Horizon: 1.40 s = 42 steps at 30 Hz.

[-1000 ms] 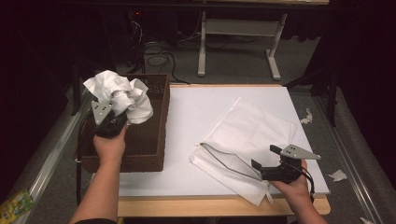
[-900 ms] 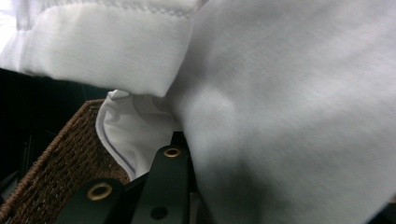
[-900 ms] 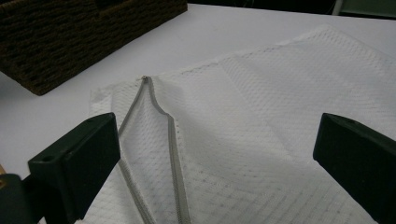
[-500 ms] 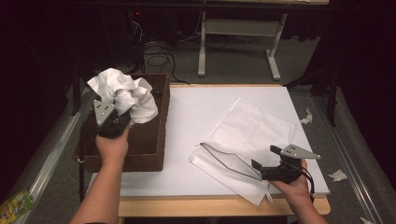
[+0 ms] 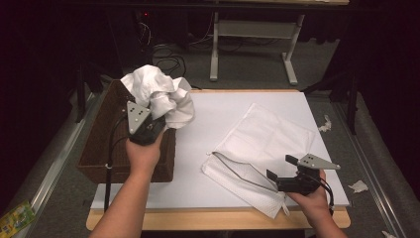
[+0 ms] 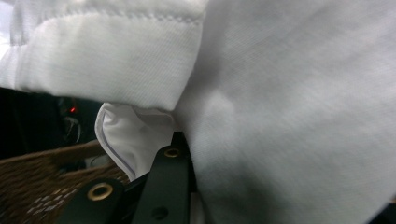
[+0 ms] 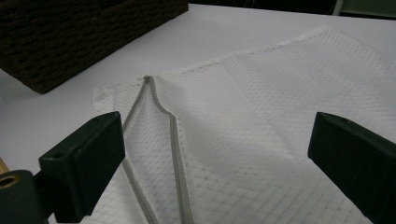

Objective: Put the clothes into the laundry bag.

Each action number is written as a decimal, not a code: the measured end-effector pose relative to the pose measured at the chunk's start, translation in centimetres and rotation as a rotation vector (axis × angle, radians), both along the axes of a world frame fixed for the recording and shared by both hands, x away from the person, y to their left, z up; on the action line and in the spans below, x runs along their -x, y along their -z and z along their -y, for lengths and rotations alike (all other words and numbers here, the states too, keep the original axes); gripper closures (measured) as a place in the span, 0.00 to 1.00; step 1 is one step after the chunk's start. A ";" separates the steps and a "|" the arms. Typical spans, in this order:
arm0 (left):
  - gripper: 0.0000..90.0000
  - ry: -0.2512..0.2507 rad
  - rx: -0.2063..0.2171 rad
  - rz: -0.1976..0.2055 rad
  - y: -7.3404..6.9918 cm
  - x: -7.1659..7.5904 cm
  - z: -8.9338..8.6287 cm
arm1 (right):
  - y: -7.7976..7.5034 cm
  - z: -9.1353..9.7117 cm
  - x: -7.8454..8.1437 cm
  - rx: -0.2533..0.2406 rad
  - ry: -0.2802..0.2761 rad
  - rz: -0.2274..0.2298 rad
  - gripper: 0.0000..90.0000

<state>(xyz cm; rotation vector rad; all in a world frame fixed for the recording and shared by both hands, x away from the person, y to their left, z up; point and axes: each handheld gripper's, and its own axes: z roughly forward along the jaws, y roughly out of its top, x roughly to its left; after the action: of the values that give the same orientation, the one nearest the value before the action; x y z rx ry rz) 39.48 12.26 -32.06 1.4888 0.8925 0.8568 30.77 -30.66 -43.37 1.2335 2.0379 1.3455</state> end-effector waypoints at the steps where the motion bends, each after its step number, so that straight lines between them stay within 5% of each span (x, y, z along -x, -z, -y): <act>1: 0.85 0.017 0.000 0.001 -0.1 0.1 0.6 | 0.0 0.0 0.0 -0.001 0.000 0.000 0.05; 12: 0.85 0.261 0.005 -0.034 0.1 2.4 6.3 | -0.1 0.2 0.1 -0.003 -0.001 0.021 0.08; 20: 0.85 0.367 0.008 -0.097 2.0 4.4 7.6 | -0.1 0.4 0.2 -0.021 -0.004 0.030 0.17; 32: 0.84 0.432 -0.082 -0.204 7.9 7.7 6.4 | 0.0 0.2 0.3 -0.013 -0.014 0.041 0.21; 38: 0.84 0.427 -0.044 -0.239 10.9 8.0 5.2 | 0.3 -0.5 0.0 0.010 -0.032 0.020 0.20; 42: 0.84 0.428 -0.056 -0.225 10.8 7.8 4.9 | 0.3 -1.3 -0.8 0.009 -0.026 0.007 0.19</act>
<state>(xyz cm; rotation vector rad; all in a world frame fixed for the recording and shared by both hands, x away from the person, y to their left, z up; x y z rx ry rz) 31.69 7.34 -42.82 1.7659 0.6755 0.4079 31.57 -29.33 -43.69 1.2005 2.0605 1.3486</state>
